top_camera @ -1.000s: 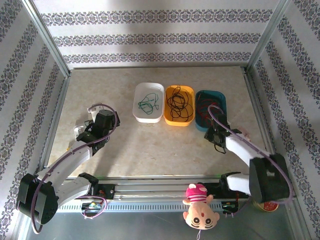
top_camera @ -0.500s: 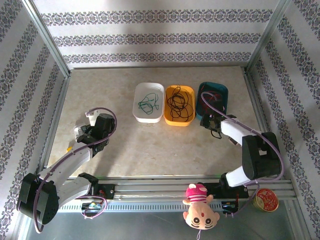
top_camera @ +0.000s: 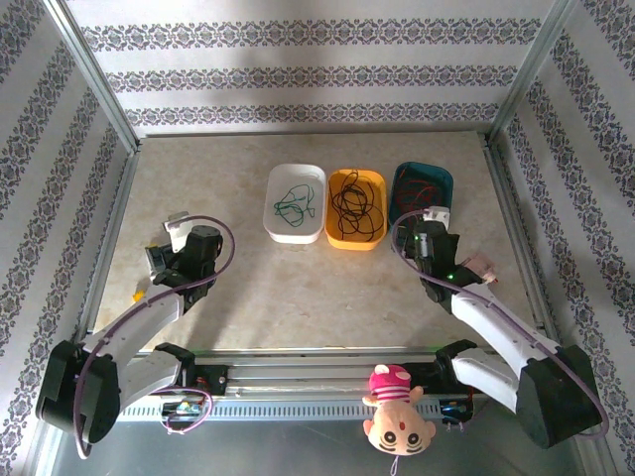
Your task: Untangle the cables
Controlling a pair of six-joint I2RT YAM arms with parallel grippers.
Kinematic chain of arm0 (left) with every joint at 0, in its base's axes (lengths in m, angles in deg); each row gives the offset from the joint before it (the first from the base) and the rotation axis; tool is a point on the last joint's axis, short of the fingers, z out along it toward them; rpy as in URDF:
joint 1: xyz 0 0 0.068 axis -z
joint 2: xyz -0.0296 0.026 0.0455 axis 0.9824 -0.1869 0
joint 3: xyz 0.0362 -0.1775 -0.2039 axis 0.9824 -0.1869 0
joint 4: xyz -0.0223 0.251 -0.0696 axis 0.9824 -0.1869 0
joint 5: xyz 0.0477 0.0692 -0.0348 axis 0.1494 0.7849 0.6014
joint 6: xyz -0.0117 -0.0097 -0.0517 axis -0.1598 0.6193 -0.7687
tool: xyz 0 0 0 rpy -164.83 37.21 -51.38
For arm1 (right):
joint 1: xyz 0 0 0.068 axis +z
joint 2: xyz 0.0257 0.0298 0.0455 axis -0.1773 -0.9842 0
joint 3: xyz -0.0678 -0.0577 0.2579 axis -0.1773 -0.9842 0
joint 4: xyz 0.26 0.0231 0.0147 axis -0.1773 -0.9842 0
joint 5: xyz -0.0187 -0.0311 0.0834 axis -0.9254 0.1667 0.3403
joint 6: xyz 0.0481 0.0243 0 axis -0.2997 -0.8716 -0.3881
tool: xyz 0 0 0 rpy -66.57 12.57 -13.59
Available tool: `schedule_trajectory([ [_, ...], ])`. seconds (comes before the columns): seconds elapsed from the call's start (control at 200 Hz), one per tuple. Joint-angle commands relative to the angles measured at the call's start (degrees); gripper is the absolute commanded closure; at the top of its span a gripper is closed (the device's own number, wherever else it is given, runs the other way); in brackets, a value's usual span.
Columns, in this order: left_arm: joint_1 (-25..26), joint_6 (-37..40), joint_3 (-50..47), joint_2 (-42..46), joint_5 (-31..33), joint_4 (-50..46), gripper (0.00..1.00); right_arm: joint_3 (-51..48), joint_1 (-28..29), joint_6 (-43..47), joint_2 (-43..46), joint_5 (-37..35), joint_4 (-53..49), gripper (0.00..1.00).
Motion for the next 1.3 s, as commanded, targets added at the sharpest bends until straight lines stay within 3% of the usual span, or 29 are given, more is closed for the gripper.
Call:
schedule_trajectory([
  [0.0,-1.53,5.26,-3.33,-4.02,1.74,10.24,0.01,-0.80,1.07,7.01,-0.72,-8.75,9.48,0.02],
  [0.155,-2.77,4.76,-3.31,-9.96,-1.20,17.01,0.01,0.04,3.39,19.86,-8.18,-14.98,14.93,0.02],
  [0.275,-4.21,8.92,-2.91,-14.10,-5.82,25.44,0.01,-4.89,1.73,17.60,-16.21,-15.66,30.22,0.02],
  [0.31,-4.76,10.23,-2.33,-15.76,-6.81,27.72,0.01,-2.95,3.13,17.77,-17.78,-18.43,29.07,0.02],
  [0.405,-6.32,12.75,-0.74,-20.20,-9.43,33.21,0.01,-2.84,4.17,25.05,-23.74,-13.33,41.71,0.02],
  [0.495,-7.99,14.75,0.22,-23.32,-14.14,38.16,0.01,1.80,4.65,26.62,-28.36,-14.96,38.59,0.02],
  [0.695,-10.51,14.91,1.15,-24.13,-19.42,37.50,0.01,-1.54,5.01,29.89,-24.75,-2.59,39.32,0.02],
  [0.894,-12.02,14.40,-0.54,-22.77,-23.08,38.92,0.01,-5.18,-1.18,30.52,-22.69,3.06,44.69,0.02],
  [0.974,-12.67,13.92,-0.54,-22.68,-24.11,38.73,0.01,-6.38,-4.20,30.49,-24.74,9.84,49.53,0.02],
  [1.054,-13.51,13.74,-0.64,-22.68,-25.42,39.03,0.01,-6.30,-4.91,29.46,-23.20,10.69,47.33,0.02],
  [1.099,-13.65,14.09,-2.17,-22.99,-25.51,41.86,0.01,-7.78,-6.27,28.38,-22.78,12.72,49.43,0.02],
  [1.149,-14.40,16.19,-6.69,-26.77,-26.81,57.90,0.01,-8.10,-7.90,26.82,-22.22,14.82,49.44,0.02],
  [1.204,-14.38,13.78,-4.94,-23.41,-28.41,46.99,0.01,-7.33,-9.88,25.21,-22.29,17.58,48.08,0.02],
  [1.254,-14.49,15.91,-7.11,-26.01,-28.45,56.88,0.01,-6.39,-11.80,23.70,-22.44,20.51,46.36,0.02],
  [1.294,-14.49,15.37,-7.17,-24.77,-30.32,54.64,0.01,-6.21,-13.65,22.19,-22.64,22.42,46.10,0.02],
])
